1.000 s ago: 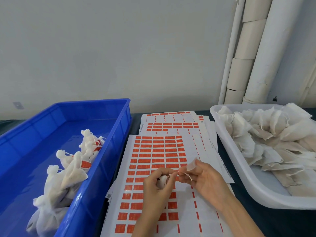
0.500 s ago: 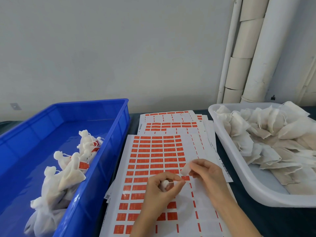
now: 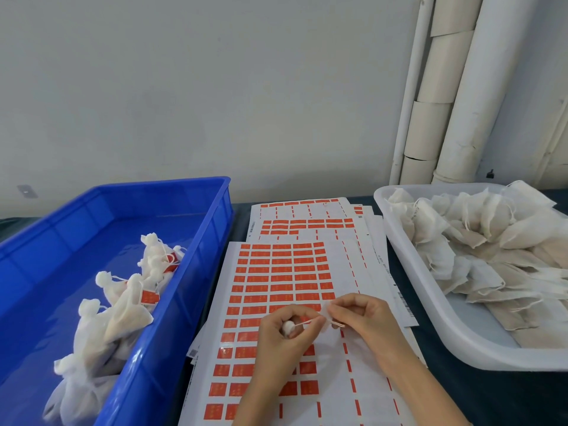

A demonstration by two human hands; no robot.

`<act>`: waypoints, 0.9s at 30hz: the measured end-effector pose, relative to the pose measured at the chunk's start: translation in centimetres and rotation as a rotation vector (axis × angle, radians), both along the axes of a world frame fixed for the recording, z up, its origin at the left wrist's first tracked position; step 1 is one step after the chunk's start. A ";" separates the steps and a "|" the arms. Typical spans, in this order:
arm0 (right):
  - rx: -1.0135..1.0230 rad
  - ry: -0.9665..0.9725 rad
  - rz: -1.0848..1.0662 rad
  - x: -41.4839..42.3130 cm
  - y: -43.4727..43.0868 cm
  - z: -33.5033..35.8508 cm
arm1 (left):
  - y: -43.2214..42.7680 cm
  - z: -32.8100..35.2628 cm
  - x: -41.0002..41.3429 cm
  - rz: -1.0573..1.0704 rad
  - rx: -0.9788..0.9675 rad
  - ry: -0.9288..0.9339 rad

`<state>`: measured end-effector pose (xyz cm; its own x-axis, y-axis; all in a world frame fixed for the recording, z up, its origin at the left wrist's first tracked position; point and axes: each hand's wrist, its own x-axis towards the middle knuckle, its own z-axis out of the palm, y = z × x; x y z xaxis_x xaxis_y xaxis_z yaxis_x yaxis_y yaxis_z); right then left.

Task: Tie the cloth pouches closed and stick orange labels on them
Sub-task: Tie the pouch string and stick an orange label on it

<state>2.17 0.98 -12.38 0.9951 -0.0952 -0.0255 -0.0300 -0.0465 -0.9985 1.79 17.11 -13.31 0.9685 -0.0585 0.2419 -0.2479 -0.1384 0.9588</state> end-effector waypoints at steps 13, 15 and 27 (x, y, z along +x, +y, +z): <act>-0.010 -0.031 0.018 0.0 -0.3 -0.1 | 0.0 0.0 0.1 0.056 0.036 -0.011; -0.013 -0.034 0.022 -0.1 -0.3 -0.1 | 0.0 0.1 0.1 0.059 0.046 -0.013; -0.017 -0.019 0.057 -0.3 -0.2 0.4 | -0.1 0.3 0.1 0.060 0.087 0.030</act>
<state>1.88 0.82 -12.03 0.9992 -0.0386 -0.0057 -0.0082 -0.0645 -0.9979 1.85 16.96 -12.99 0.9776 -0.0197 0.2095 -0.2082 -0.2350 0.9494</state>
